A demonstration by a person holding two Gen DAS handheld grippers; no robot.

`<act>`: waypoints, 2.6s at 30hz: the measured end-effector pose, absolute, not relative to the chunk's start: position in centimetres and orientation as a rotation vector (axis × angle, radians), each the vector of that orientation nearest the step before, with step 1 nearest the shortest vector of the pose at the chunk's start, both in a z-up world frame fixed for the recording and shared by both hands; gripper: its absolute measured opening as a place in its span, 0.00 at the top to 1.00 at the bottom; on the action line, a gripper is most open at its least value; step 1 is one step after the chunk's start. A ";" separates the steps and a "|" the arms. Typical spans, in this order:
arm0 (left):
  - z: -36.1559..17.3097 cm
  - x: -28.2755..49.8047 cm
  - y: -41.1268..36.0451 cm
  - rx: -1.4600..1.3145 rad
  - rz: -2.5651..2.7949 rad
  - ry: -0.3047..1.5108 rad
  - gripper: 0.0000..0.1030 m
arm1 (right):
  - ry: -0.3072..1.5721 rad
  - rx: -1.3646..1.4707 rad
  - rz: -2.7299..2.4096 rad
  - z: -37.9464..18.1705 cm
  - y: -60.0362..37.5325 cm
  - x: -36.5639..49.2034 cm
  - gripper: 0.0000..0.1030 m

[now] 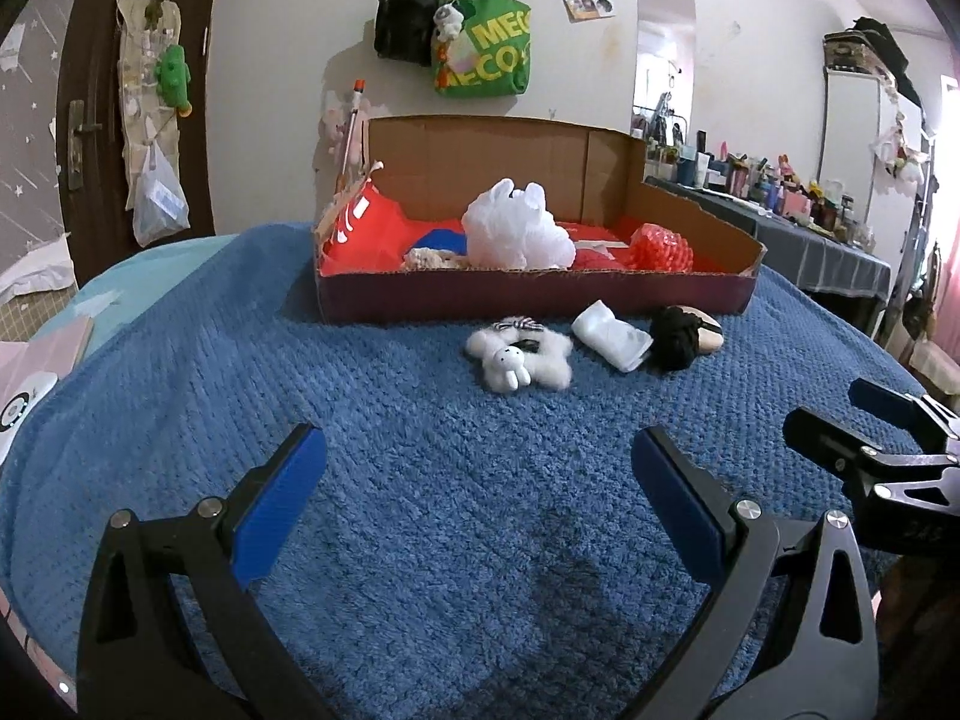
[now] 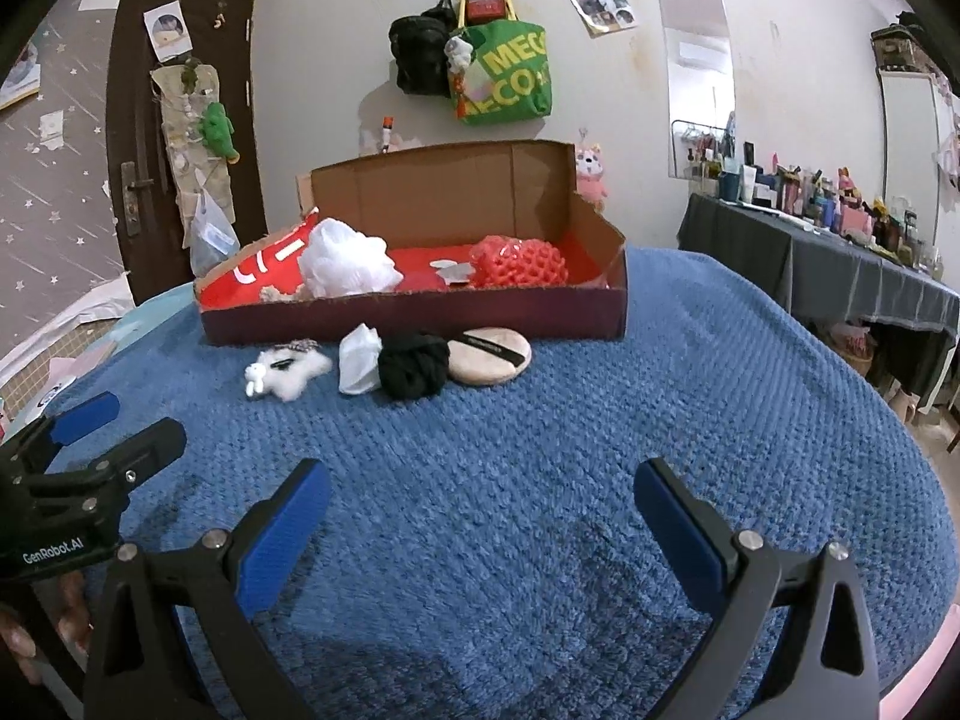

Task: Organize soft objects
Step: 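Move the left tool to the white bunny scrunchie while the right tool approaches the powder puff, then grasp the white bunny scrunchie with the left tool while the right tool grasps the powder puff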

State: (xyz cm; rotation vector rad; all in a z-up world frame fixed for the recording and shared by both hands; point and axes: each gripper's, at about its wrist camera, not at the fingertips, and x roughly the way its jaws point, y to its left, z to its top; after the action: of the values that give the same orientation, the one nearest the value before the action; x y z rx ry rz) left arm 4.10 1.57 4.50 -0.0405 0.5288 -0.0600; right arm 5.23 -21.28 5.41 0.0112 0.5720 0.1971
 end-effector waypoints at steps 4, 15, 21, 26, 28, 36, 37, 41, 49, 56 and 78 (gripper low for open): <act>4.4 4.3 1.5 -0.033 -0.062 0.539 0.00 | 0.583 0.020 0.196 5.2 -21.4 5.4 0.00; 5.2 5.4 1.6 -0.029 -0.050 0.562 0.00 | 0.589 0.015 0.192 5.4 -21.5 5.9 0.00; 6.0 7.6 1.6 -0.019 -0.045 0.593 0.00 | 0.599 0.022 0.180 6.3 -21.6 7.4 0.00; 6.2 9.6 1.3 0.004 -0.062 0.642 0.00 | 0.629 0.021 0.172 7.1 -21.9 9.4 0.00; 6.3 10.5 1.0 0.018 -0.068 0.662 0.00 | 0.653 0.012 0.168 7.4 -22.0 10.5 0.00; 5.6 13.9 0.1 0.059 -0.093 0.767 0.00 | 0.775 -0.032 0.164 7.2 -22.9 14.6 0.00; 5.4 14.2 0.0 0.066 -0.094 0.777 0.00 | 0.798 -0.053 0.167 7.0 -22.7 15.1 0.00; 4.9 15.5 -0.5 0.091 -0.100 0.822 0.00 | 0.841 -0.104 0.174 6.4 -22.4 16.5 0.00; 3.9 17.4 -1.1 0.134 -0.119 0.894 0.00 | 0.954 -0.091 0.250 5.0 -22.6 19.3 0.06; 3.3 18.5 -1.1 0.119 -0.137 0.925 0.00 | 0.965 -0.100 0.298 4.7 -21.8 20.1 0.07; 4.3 18.0 -1.6 0.085 -0.250 0.889 0.48 | 0.914 -0.115 0.385 5.2 -19.6 20.1 0.48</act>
State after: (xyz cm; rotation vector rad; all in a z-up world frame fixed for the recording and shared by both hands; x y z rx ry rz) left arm 18.04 -1.64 4.30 0.0850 0.8887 -0.2495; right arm 20.08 -19.57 5.19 -0.1154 0.9136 0.3846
